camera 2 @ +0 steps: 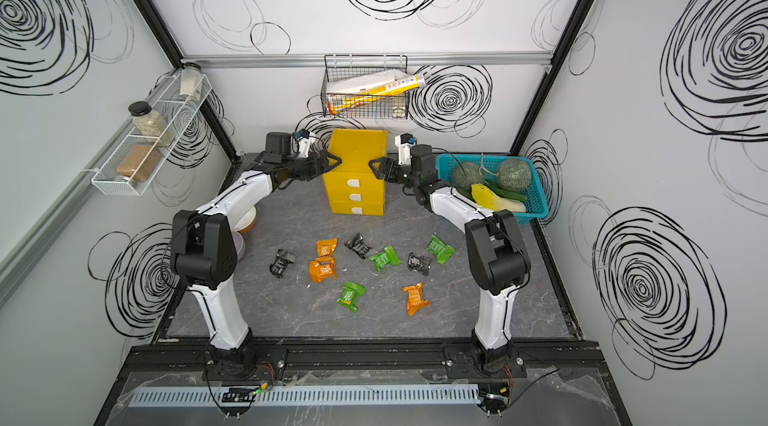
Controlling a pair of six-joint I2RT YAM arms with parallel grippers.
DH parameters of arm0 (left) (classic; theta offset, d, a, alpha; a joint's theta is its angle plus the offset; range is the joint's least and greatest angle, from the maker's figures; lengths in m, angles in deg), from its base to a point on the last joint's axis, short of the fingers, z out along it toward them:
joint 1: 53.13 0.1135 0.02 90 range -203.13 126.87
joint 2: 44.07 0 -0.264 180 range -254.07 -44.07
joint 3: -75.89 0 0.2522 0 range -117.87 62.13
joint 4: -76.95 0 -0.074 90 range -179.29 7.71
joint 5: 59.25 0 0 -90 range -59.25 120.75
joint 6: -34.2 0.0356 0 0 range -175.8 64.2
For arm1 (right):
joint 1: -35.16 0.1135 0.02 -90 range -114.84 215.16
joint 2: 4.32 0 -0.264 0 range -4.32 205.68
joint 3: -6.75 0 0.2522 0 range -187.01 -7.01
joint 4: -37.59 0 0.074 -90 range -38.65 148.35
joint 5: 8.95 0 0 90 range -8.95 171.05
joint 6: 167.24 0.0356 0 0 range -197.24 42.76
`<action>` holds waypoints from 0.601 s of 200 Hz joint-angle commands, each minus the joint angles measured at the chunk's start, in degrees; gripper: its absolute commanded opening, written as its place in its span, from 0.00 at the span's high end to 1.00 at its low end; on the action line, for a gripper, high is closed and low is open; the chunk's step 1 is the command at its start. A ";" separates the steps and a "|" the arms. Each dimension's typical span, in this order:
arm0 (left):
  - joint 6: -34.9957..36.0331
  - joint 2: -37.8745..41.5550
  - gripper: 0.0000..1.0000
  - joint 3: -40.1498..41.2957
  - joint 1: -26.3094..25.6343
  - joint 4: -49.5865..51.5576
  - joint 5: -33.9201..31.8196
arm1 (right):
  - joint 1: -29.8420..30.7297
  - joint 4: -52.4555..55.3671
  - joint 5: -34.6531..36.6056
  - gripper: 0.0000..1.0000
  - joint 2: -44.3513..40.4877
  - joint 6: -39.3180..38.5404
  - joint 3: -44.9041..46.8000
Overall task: Place the cookies into the drawer by color
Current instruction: Adjust the storage box at the center of the board.
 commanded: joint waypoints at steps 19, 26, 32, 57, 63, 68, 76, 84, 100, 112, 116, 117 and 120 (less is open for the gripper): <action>0.25 3.89 0.15 1.86 -5.15 1.84 2.69 | 0.38 7.06 0.18 0.24 -5.69 -7.72 0.62; 0.00 4.29 0.15 2.23 -5.28 2.14 2.78 | 0.35 7.77 0.06 0.25 -6.14 -8.19 0.71; -0.48 4.65 0.15 2.93 -5.29 2.12 2.86 | 0.35 8.38 -0.27 0.25 -6.41 -8.42 1.01; -2.10 6.43 0.15 6.94 -5.93 -0.05 2.97 | 0.40 9.63 -0.61 0.25 -7.89 -9.32 2.52; -1.97 6.75 0.15 7.72 -6.31 -0.60 2.72 | 0.35 9.57 0.27 0.25 -8.29 -9.66 3.04; -1.85 6.87 0.15 8.16 -6.64 -0.72 2.46 | 0.37 9.65 1.23 0.25 -8.69 -9.97 3.46; -1.58 6.90 0.15 8.67 -7.06 -0.73 2.26 | 0.37 9.87 2.53 0.25 -9.05 -10.49 3.85; -1.60 6.83 0.14 8.78 -7.13 -0.57 2.17 | 0.35 10.39 3.35 0.24 -9.27 -11.02 3.87; -1.13 7.10 0.13 8.33 -6.75 0.29 0.99 | 0.35 12.12 5.22 0.21 -10.12 -11.68 3.17; -0.45 7.56 0.12 7.46 -5.99 1.21 -0.28 | 0.40 12.79 7.54 0.19 -11.57 -12.15 3.36; -0.38 7.84 0.11 7.14 -5.64 1.60 -0.60 | 0.35 12.94 8.47 0.19 -12.23 -12.32 3.53; -0.40 7.91 0.11 7.04 -5.55 1.67 -0.71 | 0.35 12.97 8.68 0.19 -12.42 -12.35 3.61; -0.40 8.00 0.11 6.71 -5.21 1.96 -1.00 | 0.35 13.07 9.40 0.18 -13.06 -12.56 3.83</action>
